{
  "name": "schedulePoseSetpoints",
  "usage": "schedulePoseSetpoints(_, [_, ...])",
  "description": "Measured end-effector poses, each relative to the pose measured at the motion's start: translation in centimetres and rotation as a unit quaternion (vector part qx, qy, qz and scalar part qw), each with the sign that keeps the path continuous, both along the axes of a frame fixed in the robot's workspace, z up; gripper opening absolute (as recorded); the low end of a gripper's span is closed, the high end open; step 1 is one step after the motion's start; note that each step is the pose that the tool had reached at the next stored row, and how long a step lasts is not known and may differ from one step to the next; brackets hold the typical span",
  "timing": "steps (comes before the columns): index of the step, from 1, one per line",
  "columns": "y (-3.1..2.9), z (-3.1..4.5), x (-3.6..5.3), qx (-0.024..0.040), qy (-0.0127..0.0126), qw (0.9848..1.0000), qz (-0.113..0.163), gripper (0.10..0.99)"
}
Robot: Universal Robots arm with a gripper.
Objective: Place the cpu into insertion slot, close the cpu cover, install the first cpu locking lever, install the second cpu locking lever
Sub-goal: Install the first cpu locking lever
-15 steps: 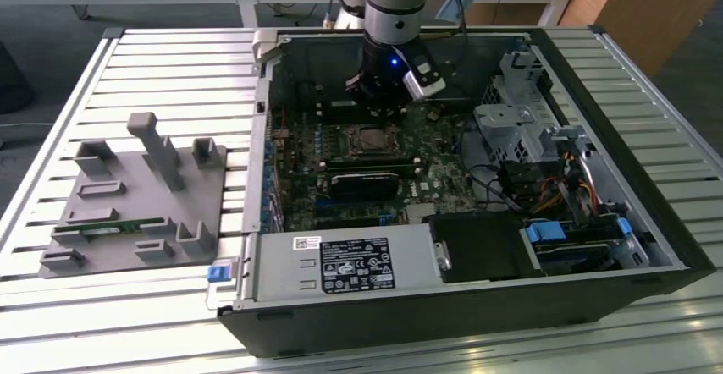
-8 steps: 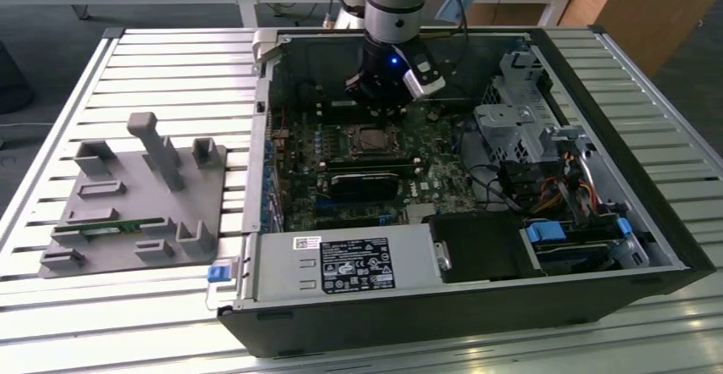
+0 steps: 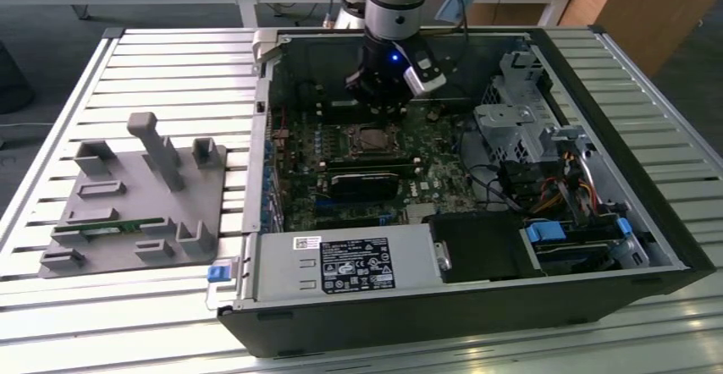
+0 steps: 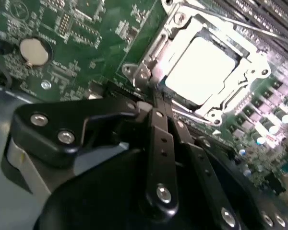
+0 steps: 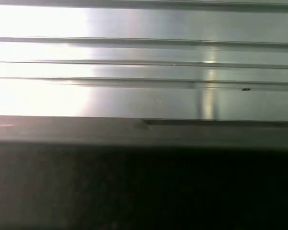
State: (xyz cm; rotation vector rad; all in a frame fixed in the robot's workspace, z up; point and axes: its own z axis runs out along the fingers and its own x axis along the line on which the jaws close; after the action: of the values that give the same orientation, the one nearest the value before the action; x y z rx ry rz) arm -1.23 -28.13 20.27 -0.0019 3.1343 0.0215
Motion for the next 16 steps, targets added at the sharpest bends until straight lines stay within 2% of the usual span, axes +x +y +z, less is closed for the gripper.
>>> schedulePoseSetpoints(5, [0.0, 0.59, 0.0, 0.0016, 0.0, 1.0, 0.0, 0.106])
schedulePoseSetpoints(9, [-0.01, 0.83, -0.1, 0.0077, -0.0001, 1.0, 0.0, 0.106])
schedulePoseSetpoints(16, [-0.07, 0.85, -1.11, 0.0148, -0.0018, 0.9999, 0.0, 0.106])
